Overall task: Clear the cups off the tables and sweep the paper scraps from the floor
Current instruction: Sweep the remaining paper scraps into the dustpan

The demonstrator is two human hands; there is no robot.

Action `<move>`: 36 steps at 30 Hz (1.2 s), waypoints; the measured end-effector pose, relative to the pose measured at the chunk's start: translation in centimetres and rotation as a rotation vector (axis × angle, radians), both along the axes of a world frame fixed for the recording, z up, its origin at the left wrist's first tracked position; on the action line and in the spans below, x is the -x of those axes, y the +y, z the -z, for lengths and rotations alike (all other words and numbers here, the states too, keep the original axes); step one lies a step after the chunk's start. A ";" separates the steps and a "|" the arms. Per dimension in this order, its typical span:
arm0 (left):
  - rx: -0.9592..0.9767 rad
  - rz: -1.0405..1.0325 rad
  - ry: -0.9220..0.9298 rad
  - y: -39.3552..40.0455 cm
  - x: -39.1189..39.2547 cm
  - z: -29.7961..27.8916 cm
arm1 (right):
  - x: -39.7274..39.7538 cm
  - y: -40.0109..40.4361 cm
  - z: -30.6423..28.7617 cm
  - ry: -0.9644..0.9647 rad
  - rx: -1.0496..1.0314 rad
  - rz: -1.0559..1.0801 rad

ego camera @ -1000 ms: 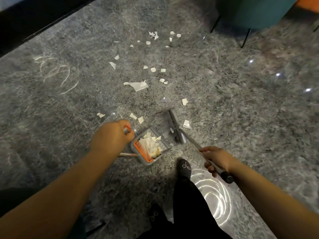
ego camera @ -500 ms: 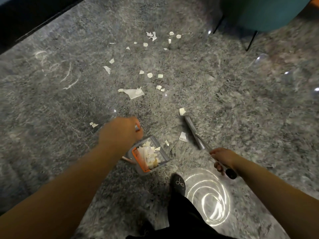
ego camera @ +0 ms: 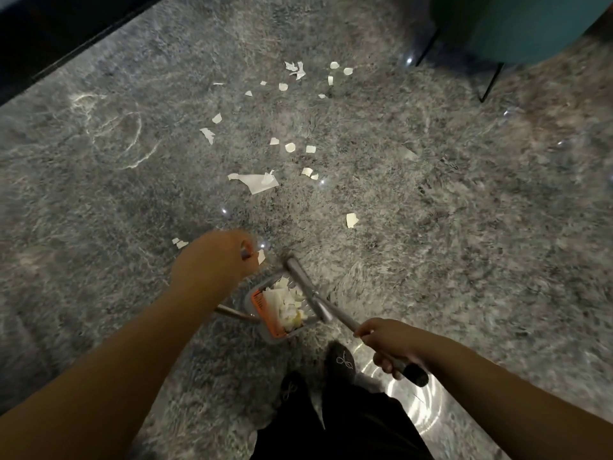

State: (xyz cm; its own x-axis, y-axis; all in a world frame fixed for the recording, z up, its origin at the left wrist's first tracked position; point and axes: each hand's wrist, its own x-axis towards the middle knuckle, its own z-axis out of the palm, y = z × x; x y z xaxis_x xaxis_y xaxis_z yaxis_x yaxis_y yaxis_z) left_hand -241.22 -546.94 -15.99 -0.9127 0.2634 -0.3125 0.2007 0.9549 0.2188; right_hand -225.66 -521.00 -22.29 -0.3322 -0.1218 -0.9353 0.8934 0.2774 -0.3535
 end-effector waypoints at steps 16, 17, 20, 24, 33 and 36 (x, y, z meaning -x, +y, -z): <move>-0.163 -0.110 0.045 -4.9 2.7 -2.5 | 4.7 -2.4 -4.1 0.088 -0.068 0.177; -0.167 -0.110 0.055 -4.7 3.2 -2.6 | 5.2 -2.2 -4.3 0.100 -0.070 0.206; -0.207 -0.093 0.086 -3.7 4.9 -2.8 | 6.6 -0.9 -4.7 0.140 -0.075 0.283; -0.216 -0.059 0.130 -1.8 7.9 -2.9 | 8.9 1.4 -4.8 0.181 -0.110 0.354; -0.095 -0.012 0.142 2.6 16.4 -1.9 | 17.1 8.2 -1.3 0.136 -0.180 0.437; -0.087 -0.034 0.109 3.9 18.7 -1.7 | 19.5 9.7 0.3 0.103 -0.220 0.400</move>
State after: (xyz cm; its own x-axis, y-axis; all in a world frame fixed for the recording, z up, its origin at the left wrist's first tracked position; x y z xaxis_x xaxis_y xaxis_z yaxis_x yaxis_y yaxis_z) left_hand -259.90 -543.01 -14.30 -0.9488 0.2534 -0.1888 0.1955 0.9401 0.2793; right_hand -245.11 -511.29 -22.59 -0.4056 0.2320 -0.8841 0.9086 -0.0035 -0.4177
